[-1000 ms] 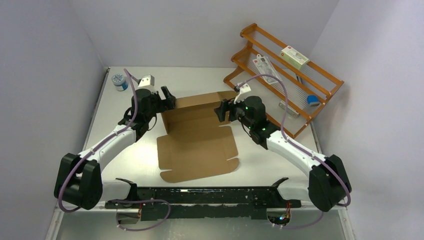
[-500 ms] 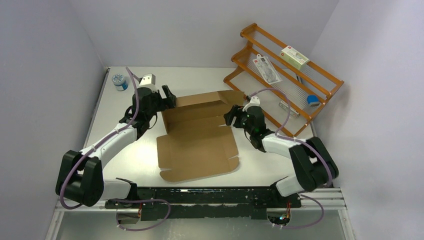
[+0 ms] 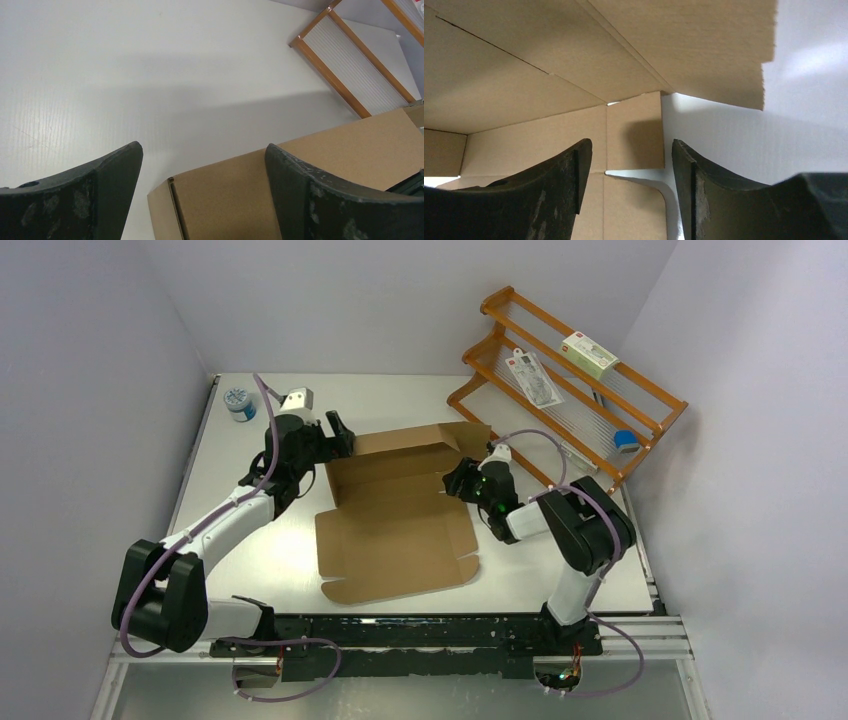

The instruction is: Fold the paper box

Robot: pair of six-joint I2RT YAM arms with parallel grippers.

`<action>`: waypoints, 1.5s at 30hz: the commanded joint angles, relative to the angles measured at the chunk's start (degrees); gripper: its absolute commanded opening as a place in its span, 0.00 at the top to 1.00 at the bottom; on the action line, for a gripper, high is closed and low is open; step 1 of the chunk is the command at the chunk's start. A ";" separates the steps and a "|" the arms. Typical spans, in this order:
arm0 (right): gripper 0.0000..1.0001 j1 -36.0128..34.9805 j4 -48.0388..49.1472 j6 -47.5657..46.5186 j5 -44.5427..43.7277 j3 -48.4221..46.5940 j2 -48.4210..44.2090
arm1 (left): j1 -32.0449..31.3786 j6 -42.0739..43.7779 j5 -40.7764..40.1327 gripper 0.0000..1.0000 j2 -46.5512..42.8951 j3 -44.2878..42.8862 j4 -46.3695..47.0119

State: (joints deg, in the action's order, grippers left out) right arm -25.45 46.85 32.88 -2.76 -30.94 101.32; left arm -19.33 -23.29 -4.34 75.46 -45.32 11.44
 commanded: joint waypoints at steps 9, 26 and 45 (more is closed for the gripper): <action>0.58 -4.63 1.64 -6.43 0.66 -2.73 -0.05 | -0.09 0.95 3.81 0.04 -0.18 0.32 1.40; 0.66 -12.01 8.61 -17.30 5.14 -2.49 -0.05 | -0.09 -0.03 4.92 0.05 -0.91 0.88 1.61; 0.42 -11.92 -37.31 -22.48 -3.44 -8.08 -28.39 | -0.01 2.90 1.62 0.03 -0.52 0.53 0.46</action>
State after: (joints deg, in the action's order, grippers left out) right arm -37.10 26.15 11.49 -4.40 -33.61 77.71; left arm -19.11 -21.74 -2.48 74.78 -44.82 11.68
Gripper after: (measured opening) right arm 0.565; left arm 0.966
